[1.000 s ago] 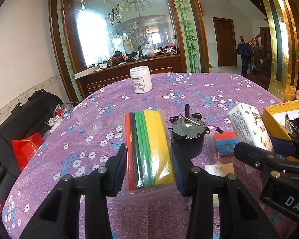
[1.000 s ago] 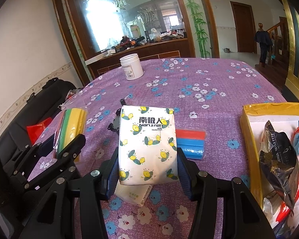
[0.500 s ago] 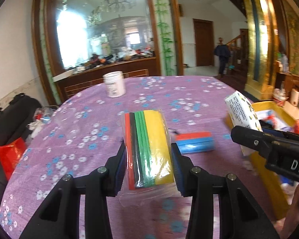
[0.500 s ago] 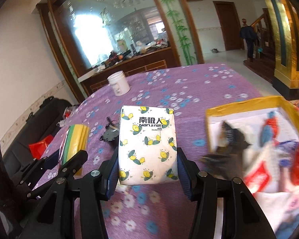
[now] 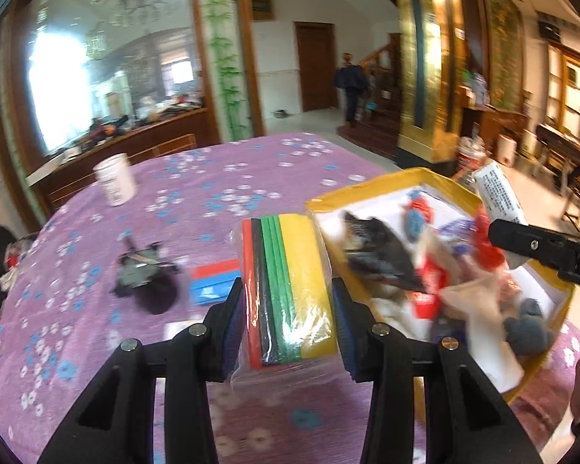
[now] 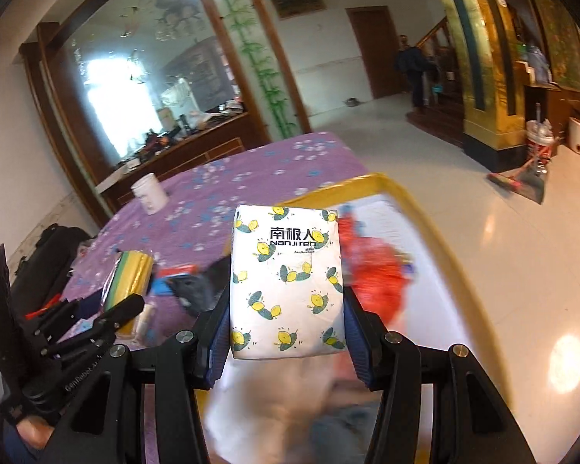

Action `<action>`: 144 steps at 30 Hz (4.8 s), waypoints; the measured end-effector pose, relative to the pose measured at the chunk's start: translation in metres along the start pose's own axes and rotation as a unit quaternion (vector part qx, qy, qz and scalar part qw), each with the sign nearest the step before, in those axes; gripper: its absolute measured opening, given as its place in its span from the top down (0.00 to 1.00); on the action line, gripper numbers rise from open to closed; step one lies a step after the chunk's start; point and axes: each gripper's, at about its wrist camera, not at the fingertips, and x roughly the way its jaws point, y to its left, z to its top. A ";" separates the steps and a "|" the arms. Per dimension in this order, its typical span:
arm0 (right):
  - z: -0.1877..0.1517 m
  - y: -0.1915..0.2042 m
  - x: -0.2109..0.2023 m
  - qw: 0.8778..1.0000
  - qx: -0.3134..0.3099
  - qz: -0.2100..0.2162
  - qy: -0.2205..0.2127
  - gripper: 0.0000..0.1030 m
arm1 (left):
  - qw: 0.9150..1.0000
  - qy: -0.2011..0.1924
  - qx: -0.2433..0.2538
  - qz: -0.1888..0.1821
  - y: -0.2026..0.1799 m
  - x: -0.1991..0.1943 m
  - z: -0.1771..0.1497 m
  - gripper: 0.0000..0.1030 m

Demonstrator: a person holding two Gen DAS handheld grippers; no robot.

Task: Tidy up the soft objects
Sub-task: 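Carry the tissue pack with right toward the tray while left carries the sponge pack, then lower the sponge pack into the tray with left while right lowers the tissue pack, then withdraw both grippers from the tray toward the remaining items on the table, then grasp the white Face tissue pack with left while right reaches the blue-red sponge pack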

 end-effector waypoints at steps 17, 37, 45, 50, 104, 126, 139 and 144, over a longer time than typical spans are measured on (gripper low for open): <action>0.010 -0.048 0.028 0.993 -0.040 -0.066 0.085 0.45 | 0.994 0.060 0.062 -0.069 -0.067 0.069 0.028 0.61; 0.062 -0.051 0.107 0.986 -0.055 -0.070 0.143 0.45 | 0.988 0.092 0.053 -0.115 -0.086 0.106 0.050 0.60; 0.066 -0.046 0.097 0.988 -0.053 -0.074 0.126 0.33 | 0.984 0.077 0.061 -0.146 -0.094 0.090 0.050 0.45; 0.070 -0.043 0.081 0.990 -0.052 -0.067 0.110 0.31 | 0.985 0.066 0.051 -0.153 -0.091 0.078 0.052 0.37; 0.038 0.164 0.118 0.967 -0.162 0.111 0.162 0.18 | 0.979 0.142 -0.143 0.023 0.144 0.047 -0.056 0.57; 0.000 0.190 0.223 0.911 -0.120 0.115 0.377 0.37 | 0.976 0.087 -0.198 0.035 0.191 0.027 -0.070 0.57; -0.012 0.228 0.226 0.926 -0.217 0.064 0.301 0.23 | 0.975 0.088 -0.201 0.045 0.192 0.027 -0.072 0.57; -0.021 0.227 0.235 0.925 -0.217 0.048 0.308 0.52 | 0.976 0.087 -0.196 0.045 0.190 0.027 -0.072 0.57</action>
